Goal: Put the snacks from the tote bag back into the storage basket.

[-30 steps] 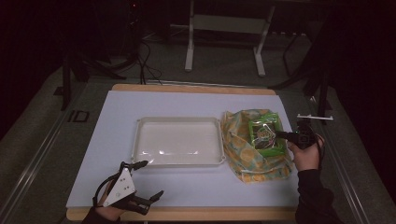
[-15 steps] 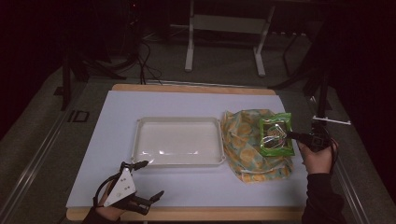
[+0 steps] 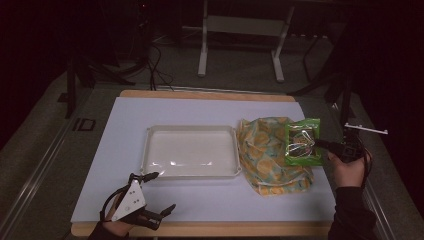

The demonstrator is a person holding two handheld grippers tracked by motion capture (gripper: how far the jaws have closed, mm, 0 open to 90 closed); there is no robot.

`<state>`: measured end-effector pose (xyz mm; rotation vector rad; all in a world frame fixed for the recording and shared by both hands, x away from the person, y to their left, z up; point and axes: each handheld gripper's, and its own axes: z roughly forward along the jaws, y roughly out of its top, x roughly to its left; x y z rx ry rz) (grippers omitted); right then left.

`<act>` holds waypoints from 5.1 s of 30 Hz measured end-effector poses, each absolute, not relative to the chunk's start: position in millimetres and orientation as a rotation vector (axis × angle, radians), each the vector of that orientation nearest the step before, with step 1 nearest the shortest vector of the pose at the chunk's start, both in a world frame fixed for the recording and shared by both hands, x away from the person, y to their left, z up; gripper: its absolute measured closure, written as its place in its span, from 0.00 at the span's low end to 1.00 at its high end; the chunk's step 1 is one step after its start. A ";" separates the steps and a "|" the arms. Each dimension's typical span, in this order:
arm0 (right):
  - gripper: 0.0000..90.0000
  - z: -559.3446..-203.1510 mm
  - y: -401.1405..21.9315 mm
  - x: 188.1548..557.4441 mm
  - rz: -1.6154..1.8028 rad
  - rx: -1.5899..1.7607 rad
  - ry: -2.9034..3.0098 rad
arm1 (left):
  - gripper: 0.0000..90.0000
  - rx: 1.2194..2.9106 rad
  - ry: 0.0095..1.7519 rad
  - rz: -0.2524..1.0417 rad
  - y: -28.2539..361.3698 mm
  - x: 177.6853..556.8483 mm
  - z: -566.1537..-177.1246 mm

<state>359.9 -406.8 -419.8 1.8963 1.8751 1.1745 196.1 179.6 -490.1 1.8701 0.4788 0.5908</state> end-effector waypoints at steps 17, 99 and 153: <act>0.99 -395.4 -411.0 350.9 1.238 1.850 1.843 | 0.00 1.875 0.478 0.592 178.8 196.3 -490.4; 0.99 -329.4 -254.3 370.8 1.456 1.540 2.089 | 0.00 1.886 0.461 0.607 176.5 195.2 -490.5; 0.99 -402.7 -163.8 374.0 1.586 1.638 2.114 | 0.00 1.891 0.445 0.607 176.4 195.4 -490.2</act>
